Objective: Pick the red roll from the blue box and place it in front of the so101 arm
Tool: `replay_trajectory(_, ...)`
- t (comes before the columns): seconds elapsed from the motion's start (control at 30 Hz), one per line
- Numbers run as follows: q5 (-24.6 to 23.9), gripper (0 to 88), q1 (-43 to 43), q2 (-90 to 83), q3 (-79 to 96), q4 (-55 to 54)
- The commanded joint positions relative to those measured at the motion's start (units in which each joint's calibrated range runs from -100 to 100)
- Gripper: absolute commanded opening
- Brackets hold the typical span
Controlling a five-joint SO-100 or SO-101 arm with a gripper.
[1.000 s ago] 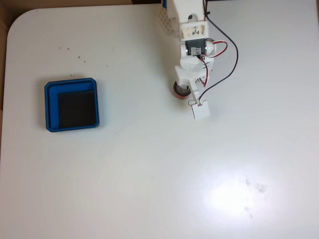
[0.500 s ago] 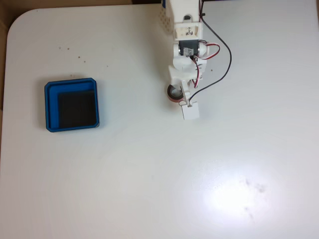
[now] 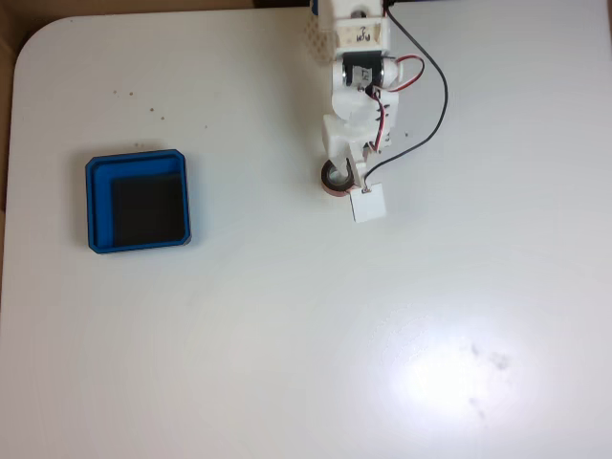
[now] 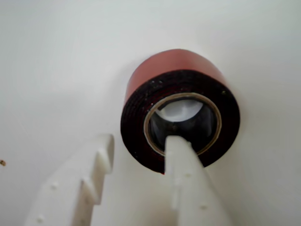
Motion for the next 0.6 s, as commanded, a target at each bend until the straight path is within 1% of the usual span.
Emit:
replay_trajectory(0.0,0.16,10.2,-0.22,-8.71,3.15,-0.79)
replay_trajectory(0.27,-0.10,10.2,-0.22,-31.04,11.86,-0.96)
replay_trajectory(0.57,-0.10,10.2,-0.03,-49.77,20.49,-1.04)
